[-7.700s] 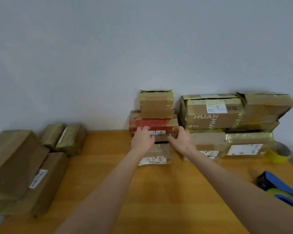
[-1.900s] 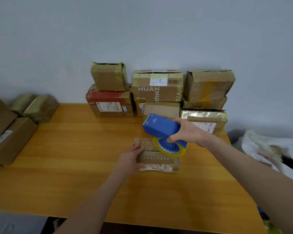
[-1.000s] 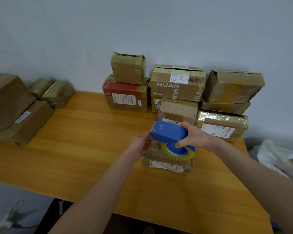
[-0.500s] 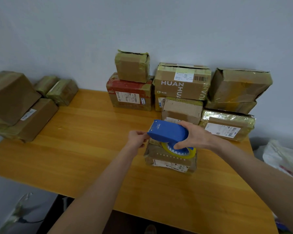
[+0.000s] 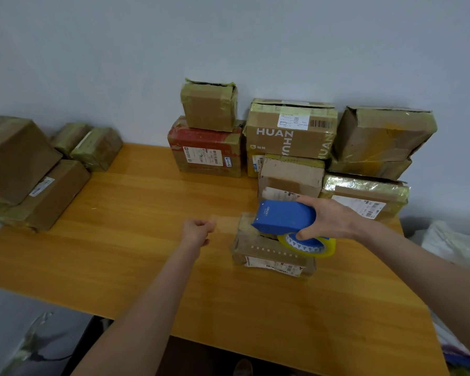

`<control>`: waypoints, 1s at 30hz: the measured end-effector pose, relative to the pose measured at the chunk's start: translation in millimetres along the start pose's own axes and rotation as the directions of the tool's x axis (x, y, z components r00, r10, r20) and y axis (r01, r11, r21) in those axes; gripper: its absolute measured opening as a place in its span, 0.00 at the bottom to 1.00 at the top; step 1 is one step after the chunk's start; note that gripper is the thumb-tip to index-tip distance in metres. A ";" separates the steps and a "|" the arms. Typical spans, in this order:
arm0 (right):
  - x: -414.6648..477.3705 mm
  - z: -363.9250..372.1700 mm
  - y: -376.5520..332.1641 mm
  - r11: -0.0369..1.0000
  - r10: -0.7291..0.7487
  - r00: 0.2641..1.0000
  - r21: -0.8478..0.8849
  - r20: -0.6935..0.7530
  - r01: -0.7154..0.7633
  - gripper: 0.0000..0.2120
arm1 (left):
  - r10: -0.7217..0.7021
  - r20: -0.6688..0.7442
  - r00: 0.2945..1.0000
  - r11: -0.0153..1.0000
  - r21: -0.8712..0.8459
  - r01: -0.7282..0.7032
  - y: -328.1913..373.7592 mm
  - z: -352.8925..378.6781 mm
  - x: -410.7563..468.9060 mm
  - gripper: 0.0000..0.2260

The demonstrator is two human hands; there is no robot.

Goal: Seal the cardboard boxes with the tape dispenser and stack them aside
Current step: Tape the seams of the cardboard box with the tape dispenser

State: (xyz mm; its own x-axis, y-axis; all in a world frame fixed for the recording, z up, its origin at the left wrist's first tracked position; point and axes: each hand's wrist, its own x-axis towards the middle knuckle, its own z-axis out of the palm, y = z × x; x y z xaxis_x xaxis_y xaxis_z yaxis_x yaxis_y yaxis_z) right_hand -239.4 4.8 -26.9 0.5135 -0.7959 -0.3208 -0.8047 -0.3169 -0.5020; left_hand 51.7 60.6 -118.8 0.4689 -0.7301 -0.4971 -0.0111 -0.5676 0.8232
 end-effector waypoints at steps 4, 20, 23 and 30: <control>3.4 4.6 -2.6 0.998 0.019 1.000 -0.054 -0.019 -0.020 0.30 | 0.041 -0.032 0.999 0.996 0.079 -0.038 -9.7 6.4 7.7 0.06; 8.8 13.6 -0.3 0.999 0.030 0.998 -0.027 -0.054 -0.031 0.30 | 0.442 0.043 0.896 0.706 0.599 -0.377 -26.6 25.0 -5.4 0.21; 10.7 13.9 -3.4 0.999 0.017 0.998 -0.050 -0.067 -0.020 0.31 | 0.613 0.385 0.690 0.405 0.597 -0.693 -17.2 38.8 -27.4 0.26; 9.0 14.2 -2.8 0.996 0.022 0.997 -0.088 -0.076 -0.028 0.38 | 0.370 0.651 0.663 0.035 0.704 -0.710 -32.6 48.3 -26.6 0.39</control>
State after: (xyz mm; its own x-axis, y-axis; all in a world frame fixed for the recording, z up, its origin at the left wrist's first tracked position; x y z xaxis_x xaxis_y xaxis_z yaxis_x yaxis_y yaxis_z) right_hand -228.3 5.8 -39.8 0.4718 -0.8395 -0.2696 -0.8422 -0.3385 -0.4197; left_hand -3.1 80.1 -145.7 -0.2680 -0.9416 -0.2039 -0.9546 0.2310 0.1884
